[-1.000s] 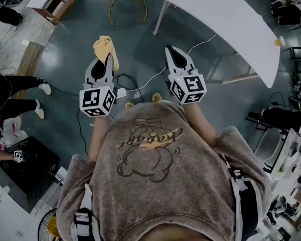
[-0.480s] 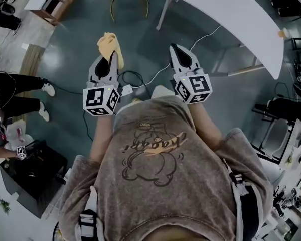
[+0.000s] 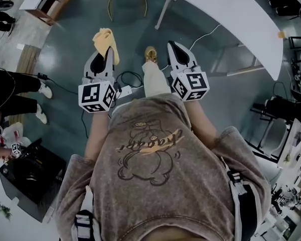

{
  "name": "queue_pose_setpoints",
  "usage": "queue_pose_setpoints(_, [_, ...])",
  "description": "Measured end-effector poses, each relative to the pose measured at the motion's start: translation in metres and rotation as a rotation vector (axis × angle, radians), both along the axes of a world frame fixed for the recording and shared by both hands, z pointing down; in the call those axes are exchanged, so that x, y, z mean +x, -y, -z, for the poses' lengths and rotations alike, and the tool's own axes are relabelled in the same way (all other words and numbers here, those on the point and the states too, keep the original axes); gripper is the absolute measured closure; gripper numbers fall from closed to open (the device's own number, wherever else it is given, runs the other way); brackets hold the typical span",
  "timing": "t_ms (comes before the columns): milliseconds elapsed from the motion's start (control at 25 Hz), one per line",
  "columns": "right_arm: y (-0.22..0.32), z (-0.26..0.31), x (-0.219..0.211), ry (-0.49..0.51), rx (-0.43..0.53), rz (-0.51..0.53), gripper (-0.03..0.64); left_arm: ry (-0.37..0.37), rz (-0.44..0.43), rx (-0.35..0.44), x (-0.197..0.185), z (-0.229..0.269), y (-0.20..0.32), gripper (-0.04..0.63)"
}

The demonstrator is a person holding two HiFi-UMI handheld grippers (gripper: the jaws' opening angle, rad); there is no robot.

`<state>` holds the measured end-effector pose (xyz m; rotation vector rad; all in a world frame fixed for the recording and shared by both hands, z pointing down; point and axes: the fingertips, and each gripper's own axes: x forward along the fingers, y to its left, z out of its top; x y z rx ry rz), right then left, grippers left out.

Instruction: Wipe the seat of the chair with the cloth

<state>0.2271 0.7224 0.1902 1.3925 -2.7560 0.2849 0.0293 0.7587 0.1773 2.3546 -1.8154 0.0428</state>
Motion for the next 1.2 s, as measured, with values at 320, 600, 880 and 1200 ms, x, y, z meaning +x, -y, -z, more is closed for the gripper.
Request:
queue_pose_setpoints(320, [0.068, -0.006, -0.010, 0.016, -0.013, 0.001, 0.591, 0.000, -0.003, -0.007, -0.005, -0.002, 0.065, 0.538])
queue_pose_setpoints(600, [0.160, 0.006, -0.014, 0.023, -0.016, 0.029, 0.591, -0.010, 0.015, -0.020, -0.007, 0.010, 0.150, 0.538])
queue_pose_setpoints(880, [0.264, 0.023, -0.010, 0.050, -0.032, 0.078, 0.591, -0.016, 0.067, -0.030, -0.003, 0.034, 0.245, 0.538])
queue_pose_setpoints(1200, [0.367, 0.023, -0.006, 0.093, -0.041, 0.114, 0.591, 0.012, 0.121, -0.039, 0.004, 0.043, 0.327, 0.538])
